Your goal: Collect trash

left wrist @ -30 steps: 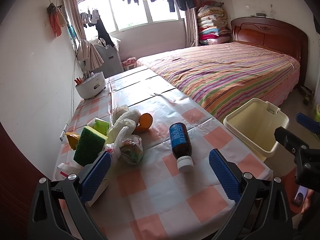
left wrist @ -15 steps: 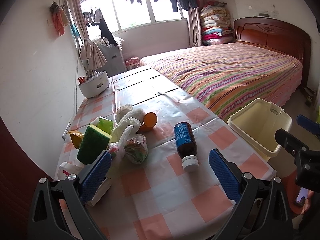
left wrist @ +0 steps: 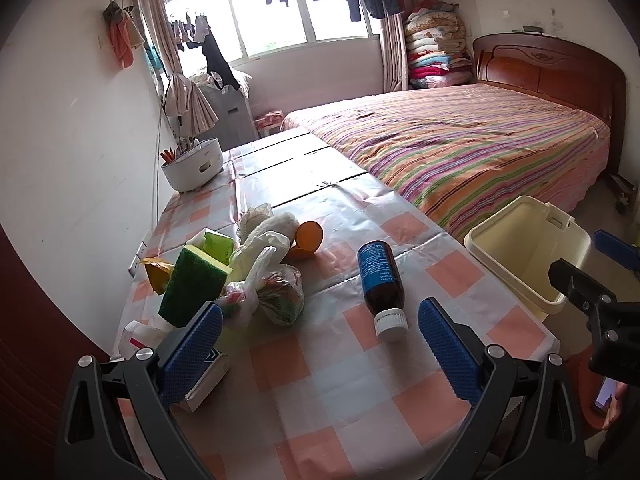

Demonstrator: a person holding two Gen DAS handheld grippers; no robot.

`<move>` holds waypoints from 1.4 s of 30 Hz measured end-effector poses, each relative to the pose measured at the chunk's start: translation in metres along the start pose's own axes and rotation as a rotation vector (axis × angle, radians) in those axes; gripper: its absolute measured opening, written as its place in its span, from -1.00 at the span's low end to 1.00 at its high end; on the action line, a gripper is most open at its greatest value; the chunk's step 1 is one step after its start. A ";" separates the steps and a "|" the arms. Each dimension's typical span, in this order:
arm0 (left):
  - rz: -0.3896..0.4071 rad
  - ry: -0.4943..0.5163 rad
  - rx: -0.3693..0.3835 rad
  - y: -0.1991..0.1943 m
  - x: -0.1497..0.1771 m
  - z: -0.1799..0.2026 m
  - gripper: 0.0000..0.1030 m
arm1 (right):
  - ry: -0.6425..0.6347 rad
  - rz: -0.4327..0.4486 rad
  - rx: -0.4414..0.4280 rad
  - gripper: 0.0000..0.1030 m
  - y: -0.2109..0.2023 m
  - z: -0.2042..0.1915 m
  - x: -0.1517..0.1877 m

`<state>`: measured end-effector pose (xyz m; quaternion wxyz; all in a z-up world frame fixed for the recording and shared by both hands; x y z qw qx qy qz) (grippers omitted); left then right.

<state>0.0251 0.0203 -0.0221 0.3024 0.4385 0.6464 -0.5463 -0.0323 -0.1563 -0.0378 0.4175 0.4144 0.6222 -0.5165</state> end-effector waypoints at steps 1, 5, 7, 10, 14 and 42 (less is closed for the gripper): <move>-0.003 -0.002 -0.005 0.001 0.001 -0.002 0.86 | -0.002 0.001 -0.006 0.88 0.001 -0.002 0.000; -0.010 -0.013 -0.016 0.002 0.003 -0.007 0.86 | -0.009 -0.001 -0.026 0.88 0.004 -0.008 -0.001; -0.012 -0.016 -0.022 0.003 0.003 -0.010 0.86 | -0.016 -0.006 -0.042 0.88 0.006 -0.012 -0.002; -0.012 -0.025 -0.032 0.003 0.004 -0.015 0.86 | -0.027 -0.008 -0.052 0.88 0.009 -0.018 -0.003; -0.008 -0.034 -0.058 0.000 0.006 -0.026 0.86 | -0.025 -0.017 -0.088 0.88 0.014 -0.027 -0.004; -0.140 -0.283 -0.261 -0.020 0.075 -0.143 0.86 | -0.060 -0.348 -0.117 0.88 0.119 -0.101 0.022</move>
Point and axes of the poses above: each gripper's, at about its wrist camera, not at the fingertips, and y roughly the way its jaws point, z to its right, x to its underside, the point moved 6 cm from there along y, roughly the way its jaws point, and after that the axes turned 10 degrees about z, right-handed, at the moved point
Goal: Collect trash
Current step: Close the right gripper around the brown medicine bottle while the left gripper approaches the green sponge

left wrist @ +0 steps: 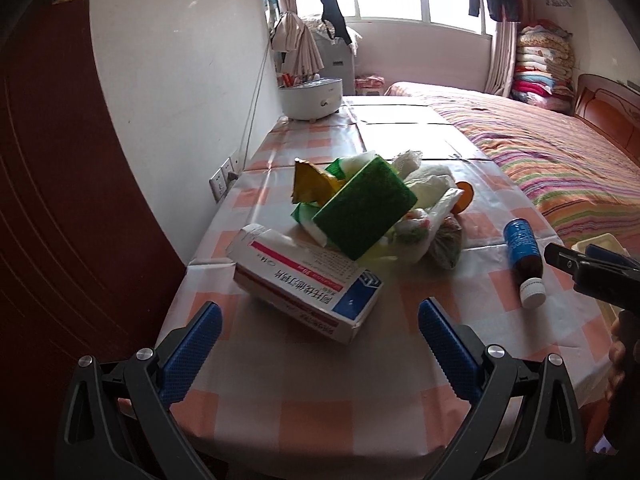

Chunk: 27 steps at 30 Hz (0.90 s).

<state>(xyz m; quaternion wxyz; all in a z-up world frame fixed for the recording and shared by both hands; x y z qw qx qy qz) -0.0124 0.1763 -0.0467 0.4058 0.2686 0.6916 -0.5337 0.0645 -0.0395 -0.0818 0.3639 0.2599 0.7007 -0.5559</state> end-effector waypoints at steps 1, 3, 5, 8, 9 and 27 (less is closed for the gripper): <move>-0.007 -0.014 -0.010 0.001 0.002 -0.006 0.86 | -0.003 -0.017 0.004 0.87 0.009 0.000 0.000; -0.024 -0.044 -0.024 0.003 0.006 -0.018 0.86 | 0.004 -0.046 0.021 0.87 0.021 0.001 0.000; -0.041 -0.064 -0.033 0.005 0.010 -0.025 0.86 | -0.004 -0.072 0.034 0.83 0.034 0.001 0.000; -0.048 -0.085 -0.047 0.007 0.013 -0.034 0.86 | -0.015 -0.092 0.049 0.80 0.049 0.000 -0.001; -0.050 -0.088 -0.053 0.007 0.013 -0.036 0.86 | -0.022 -0.103 0.056 0.71 0.055 0.001 -0.001; -0.140 -0.236 0.015 0.026 0.010 -0.059 0.86 | -0.003 -0.119 -0.064 -0.11 0.058 0.000 0.007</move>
Point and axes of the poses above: each gripper's, at about its wrist camera, not at the fingertips, and y roughly the way its jaws point, z to its right, x to its underside, the point moved 6 cm from there along y, roughly the way its jaws point, and after that the axes turned 10 degrees about z, right-handed, at the moved point
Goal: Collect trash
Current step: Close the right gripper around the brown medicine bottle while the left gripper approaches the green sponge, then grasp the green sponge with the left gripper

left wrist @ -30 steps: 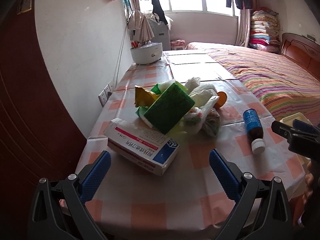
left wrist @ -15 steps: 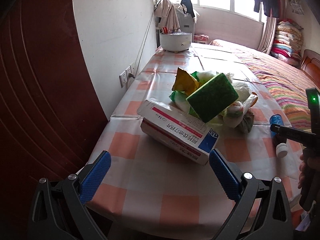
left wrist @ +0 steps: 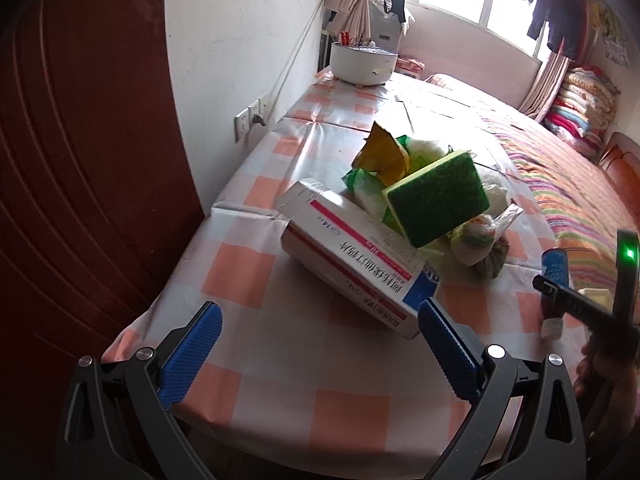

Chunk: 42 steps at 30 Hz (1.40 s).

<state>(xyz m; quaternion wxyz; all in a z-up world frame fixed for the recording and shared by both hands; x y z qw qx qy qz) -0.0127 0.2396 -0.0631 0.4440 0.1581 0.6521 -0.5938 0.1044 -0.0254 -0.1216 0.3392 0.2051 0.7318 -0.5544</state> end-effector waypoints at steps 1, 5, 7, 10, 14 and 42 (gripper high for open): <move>0.014 0.013 -0.001 -0.001 -0.005 0.001 0.86 | 0.004 0.013 -0.013 -0.11 -0.006 0.000 0.001; 0.113 0.184 0.050 -0.001 -0.033 0.027 0.86 | 0.031 0.051 -0.064 -0.13 -0.028 -0.001 0.006; 0.161 0.315 0.088 0.003 -0.043 0.045 0.86 | 0.043 0.059 -0.083 -0.13 -0.038 0.000 0.010; 0.205 0.575 0.123 0.017 -0.045 0.074 0.86 | 0.061 0.075 -0.102 -0.15 -0.054 0.003 0.014; 0.188 0.788 0.149 0.045 -0.038 0.100 0.86 | 0.087 0.100 -0.111 -0.16 -0.072 0.009 0.019; 0.006 0.589 0.166 0.093 -0.061 0.076 0.09 | 0.096 0.202 -0.109 -0.17 -0.112 0.018 0.012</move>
Point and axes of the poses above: each gripper's, at about its wrist camera, not at the fingertips, and y roughly the way its jaws point, z to its right, x to its underside, the point moved 6 cm from there along y, roughly the way its jaws point, and after that the axes turned 10 degrees about z, right-handed, at the moved point
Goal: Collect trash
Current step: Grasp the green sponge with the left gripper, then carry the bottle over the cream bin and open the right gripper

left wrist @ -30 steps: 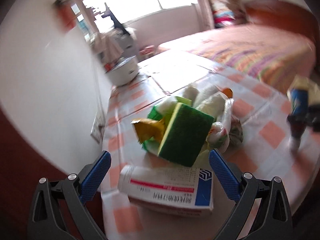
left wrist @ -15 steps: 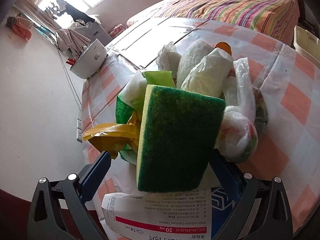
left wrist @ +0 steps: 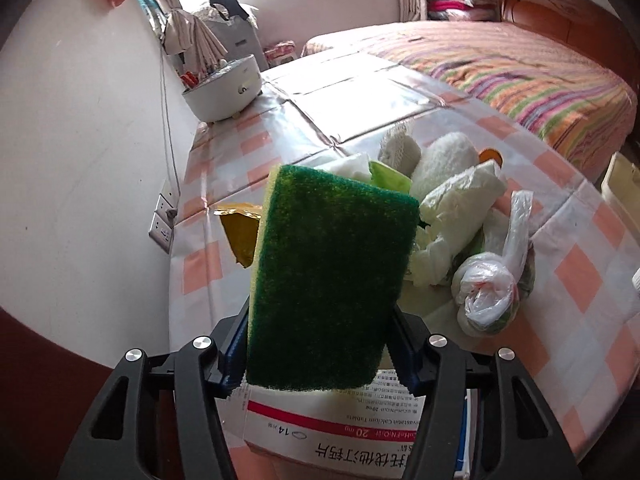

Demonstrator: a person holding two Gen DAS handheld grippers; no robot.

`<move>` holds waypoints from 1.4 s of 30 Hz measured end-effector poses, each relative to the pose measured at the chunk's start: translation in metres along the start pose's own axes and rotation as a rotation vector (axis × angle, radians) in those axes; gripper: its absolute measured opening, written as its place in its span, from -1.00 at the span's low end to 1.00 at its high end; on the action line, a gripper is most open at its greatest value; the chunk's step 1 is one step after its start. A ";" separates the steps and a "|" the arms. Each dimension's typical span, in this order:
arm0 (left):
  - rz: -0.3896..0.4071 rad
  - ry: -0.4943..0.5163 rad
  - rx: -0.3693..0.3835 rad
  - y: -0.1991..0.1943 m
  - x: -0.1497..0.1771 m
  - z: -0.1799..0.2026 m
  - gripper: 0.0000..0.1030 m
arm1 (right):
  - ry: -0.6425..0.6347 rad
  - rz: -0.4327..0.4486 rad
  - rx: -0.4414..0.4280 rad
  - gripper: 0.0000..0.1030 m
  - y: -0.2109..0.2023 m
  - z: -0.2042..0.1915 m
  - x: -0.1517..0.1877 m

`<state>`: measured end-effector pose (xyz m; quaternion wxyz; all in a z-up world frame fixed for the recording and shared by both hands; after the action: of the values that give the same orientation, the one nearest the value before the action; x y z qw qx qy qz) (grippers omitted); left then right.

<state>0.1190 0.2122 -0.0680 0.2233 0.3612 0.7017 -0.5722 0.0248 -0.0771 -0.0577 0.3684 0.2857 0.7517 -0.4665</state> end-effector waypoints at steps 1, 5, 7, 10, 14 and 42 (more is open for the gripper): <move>0.020 -0.030 0.008 -0.008 -0.002 -0.003 0.09 | -0.004 0.007 0.002 -0.17 -0.002 -0.001 -0.002; 0.092 -0.118 0.040 -0.041 -0.009 -0.004 0.09 | 0.005 0.029 0.005 -0.17 -0.009 0.003 -0.008; 0.134 -0.130 0.049 -0.058 -0.012 0.003 0.09 | 0.014 0.042 0.010 -0.17 -0.014 0.007 -0.010; 0.185 -0.143 0.084 -0.081 -0.017 0.019 0.09 | 0.031 0.064 0.033 -0.17 -0.022 0.016 -0.013; 0.227 -0.151 0.142 -0.100 -0.022 0.043 0.09 | 0.048 0.087 0.074 -0.17 -0.032 0.031 -0.016; 0.245 -0.041 0.513 -0.113 -0.077 0.229 0.10 | 0.156 0.112 0.423 -0.14 -0.065 0.177 -0.001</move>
<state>0.0591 -0.0373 0.0044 0.2063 0.4763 0.4804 -0.7070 0.0261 -0.2645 -0.0768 0.2662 0.4329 0.6465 -0.5691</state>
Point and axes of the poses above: each gripper's, at about its wrist camera, not at the fingertips, and y roughly the way its jaws point, z to its right, x to its underside, the point moved 6 cm from there along y, roughly the way its jaws point, and after that the axes turned 10 degrees about z, right-handed, at the moved point
